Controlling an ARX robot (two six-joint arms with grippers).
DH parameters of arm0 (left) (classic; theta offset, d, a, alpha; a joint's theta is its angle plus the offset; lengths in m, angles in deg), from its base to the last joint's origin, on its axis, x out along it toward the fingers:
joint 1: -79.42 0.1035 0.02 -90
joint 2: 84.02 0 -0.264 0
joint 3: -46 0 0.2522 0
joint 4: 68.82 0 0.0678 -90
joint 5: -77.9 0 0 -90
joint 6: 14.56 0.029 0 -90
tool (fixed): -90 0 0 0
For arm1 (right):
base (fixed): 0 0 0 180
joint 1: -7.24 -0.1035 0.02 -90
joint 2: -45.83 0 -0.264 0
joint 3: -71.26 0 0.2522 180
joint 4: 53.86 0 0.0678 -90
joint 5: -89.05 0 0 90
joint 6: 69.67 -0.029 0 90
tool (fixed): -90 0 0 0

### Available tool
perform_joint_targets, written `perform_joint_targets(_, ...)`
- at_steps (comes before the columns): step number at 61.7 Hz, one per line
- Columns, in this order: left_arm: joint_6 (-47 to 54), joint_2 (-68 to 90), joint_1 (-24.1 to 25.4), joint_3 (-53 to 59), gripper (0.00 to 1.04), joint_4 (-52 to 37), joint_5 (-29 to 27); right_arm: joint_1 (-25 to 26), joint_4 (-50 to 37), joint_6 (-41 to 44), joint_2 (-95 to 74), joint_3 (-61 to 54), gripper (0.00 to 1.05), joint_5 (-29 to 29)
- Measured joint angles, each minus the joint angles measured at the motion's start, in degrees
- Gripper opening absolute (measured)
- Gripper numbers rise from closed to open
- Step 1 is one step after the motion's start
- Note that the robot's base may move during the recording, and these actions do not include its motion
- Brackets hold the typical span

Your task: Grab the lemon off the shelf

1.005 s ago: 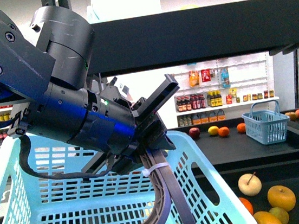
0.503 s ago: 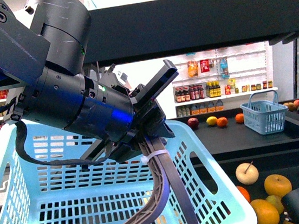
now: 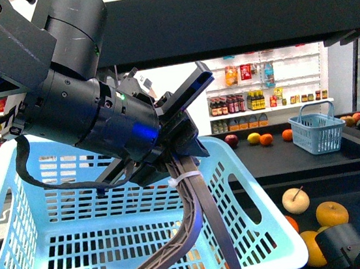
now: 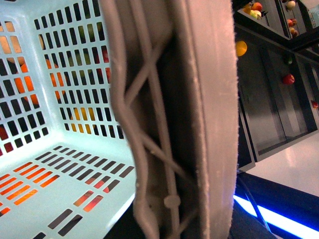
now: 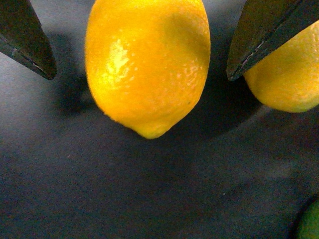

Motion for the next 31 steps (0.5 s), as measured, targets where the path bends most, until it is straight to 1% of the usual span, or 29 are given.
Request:
perform_joint_targets(12,0.0,0.0,0.0,0.0,0.15,0.0,0.0,-1.2,0.6,0.4,-1.4,1.0,1.02,0.5)
perform_joint_targets(13,0.0,0.0,0.0,0.0,0.15,0.0,0.0,-1.2,0.6,0.5,-1.4,1.0,1.01,0.7)
perform_joint_targets(17,0.0,0.0,0.0,0.0,0.15,0.0,0.0,-1.3,-0.5,1.5,-1.6,1.2,0.88,1.0)
perform_joint_targets(21,0.0,0.0,0.0,0.0,0.15,0.0,0.0,-1.3,-1.2,2.2,-1.7,1.3,0.78,1.5)
perform_joint_targets(23,0.0,0.0,0.0,0.0,0.15,0.0,0.0,-1.3,-1.3,2.4,-1.8,1.4,0.75,1.5)
perform_joint_targets(24,0.0,0.0,0.0,0.0,0.15,0.0,0.0,-1.2,-1.4,2.7,-1.8,1.4,0.72,1.6)
perform_joint_targets(25,0.0,0.0,0.0,0.0,0.15,0.0,0.0,-1.2,-1.6,3.1,-2.1,1.6,0.65,1.7)
perform_joint_targets(31,0.0,0.0,0.0,0.0,0.15,0.0,0.0,-1.2,-1.6,3.1,-2.1,1.4,0.65,1.2)
